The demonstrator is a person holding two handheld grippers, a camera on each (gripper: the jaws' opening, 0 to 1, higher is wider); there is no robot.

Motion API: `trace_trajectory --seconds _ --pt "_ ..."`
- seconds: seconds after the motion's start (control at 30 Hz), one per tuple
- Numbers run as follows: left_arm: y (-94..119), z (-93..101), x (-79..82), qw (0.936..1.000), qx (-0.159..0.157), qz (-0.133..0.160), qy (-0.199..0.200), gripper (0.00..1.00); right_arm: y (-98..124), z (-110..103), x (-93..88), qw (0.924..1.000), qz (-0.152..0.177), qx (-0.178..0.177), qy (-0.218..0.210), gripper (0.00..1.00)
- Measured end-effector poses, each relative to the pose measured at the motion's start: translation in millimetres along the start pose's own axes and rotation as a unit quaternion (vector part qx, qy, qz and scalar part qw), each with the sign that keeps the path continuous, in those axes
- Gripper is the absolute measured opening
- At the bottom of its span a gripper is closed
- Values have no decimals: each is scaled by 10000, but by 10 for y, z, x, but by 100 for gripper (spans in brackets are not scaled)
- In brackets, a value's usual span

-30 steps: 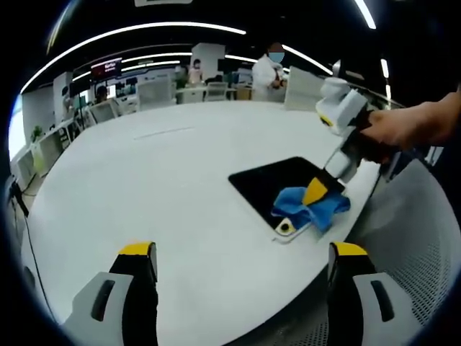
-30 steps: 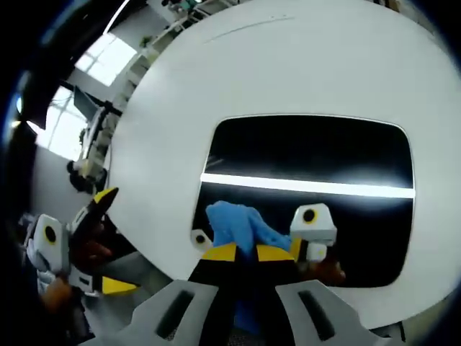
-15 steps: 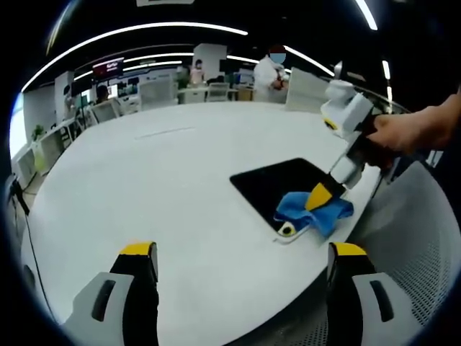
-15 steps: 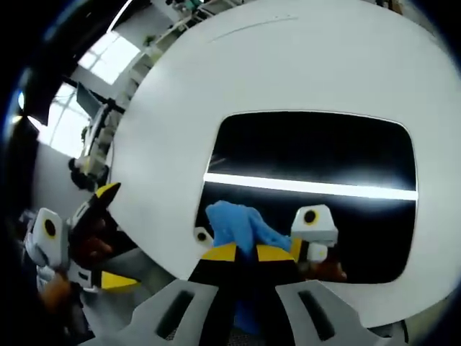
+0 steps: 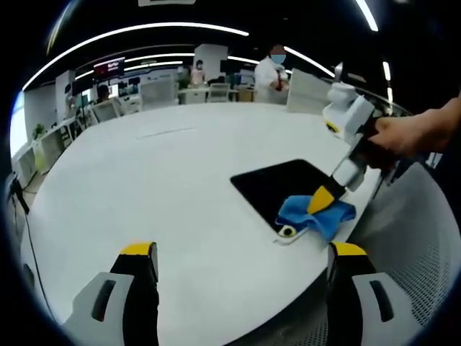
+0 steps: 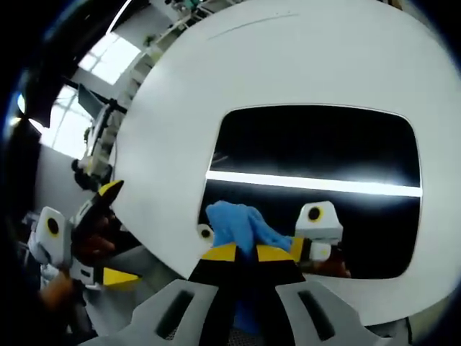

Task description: Wipe the mirror surface with the cleaning cloth until all visible marks leave the cleaned area.

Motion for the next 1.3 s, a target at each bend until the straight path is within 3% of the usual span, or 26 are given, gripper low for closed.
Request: trace_trajectory --seconds 1.3 --pt "-1 5 5 10000 -22 23 47 98 137 297 -23 9998 98 -91 -124 3"
Point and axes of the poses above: the point that each gripper's makers call its tool centre point, and the gripper's own axes: y roughly backward along the fingers, z roughly to its right, x roughly out of its top, the point moved 4 cm from there along y, roughly backward along the fingers, and after that the axes turned 10 degrees about z, right-handed, at the moved point
